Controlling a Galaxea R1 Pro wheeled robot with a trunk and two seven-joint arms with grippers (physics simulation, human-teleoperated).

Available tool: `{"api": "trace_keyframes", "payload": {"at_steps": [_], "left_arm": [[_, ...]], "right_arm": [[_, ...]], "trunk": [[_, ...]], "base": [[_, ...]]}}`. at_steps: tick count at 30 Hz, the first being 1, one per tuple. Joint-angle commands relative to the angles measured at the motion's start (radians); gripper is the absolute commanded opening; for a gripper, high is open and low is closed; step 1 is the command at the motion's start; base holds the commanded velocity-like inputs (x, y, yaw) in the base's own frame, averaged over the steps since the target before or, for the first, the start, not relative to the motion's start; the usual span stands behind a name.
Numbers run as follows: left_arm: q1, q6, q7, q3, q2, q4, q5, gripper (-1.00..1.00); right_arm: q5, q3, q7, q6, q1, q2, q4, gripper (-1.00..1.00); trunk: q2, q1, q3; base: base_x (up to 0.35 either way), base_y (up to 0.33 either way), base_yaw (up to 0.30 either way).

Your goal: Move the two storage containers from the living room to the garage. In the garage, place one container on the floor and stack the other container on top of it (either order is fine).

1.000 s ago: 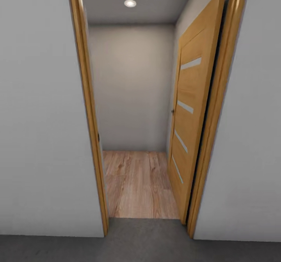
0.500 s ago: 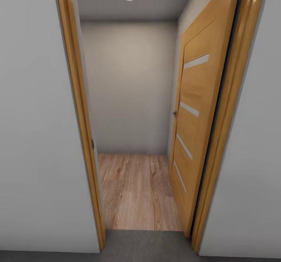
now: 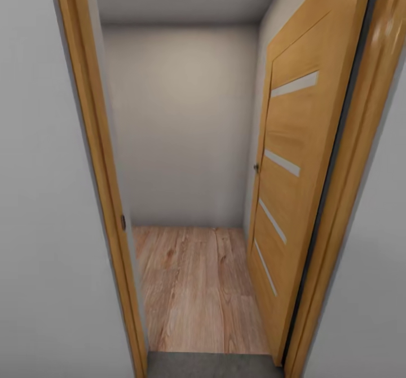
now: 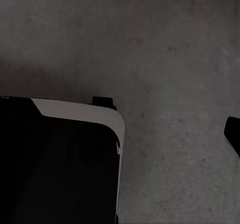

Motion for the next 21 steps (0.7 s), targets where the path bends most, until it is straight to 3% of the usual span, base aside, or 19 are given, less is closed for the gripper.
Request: {"api": "trace_keyframes", "payload": {"at_steps": [1,21], "left_arm": [[-0.001,0.002,0.002,-0.008,0.000,0.000,0.008,1.00],[-0.001,0.002,0.002,-0.008,0.000,0.000,0.008,1.00]], "right_arm": [[-0.003,0.008,-0.003,-0.005,-0.001,0.001,0.003,1.00],[-0.004,0.008,-0.003,-0.004,-0.001,0.003,0.003,1.00]], "trunk": [[-0.001,0.001,-0.001],[-0.001,0.001,-0.001]], "base": [[0.321,0.000,0.000],[0.316,-0.068,0.000]]}}
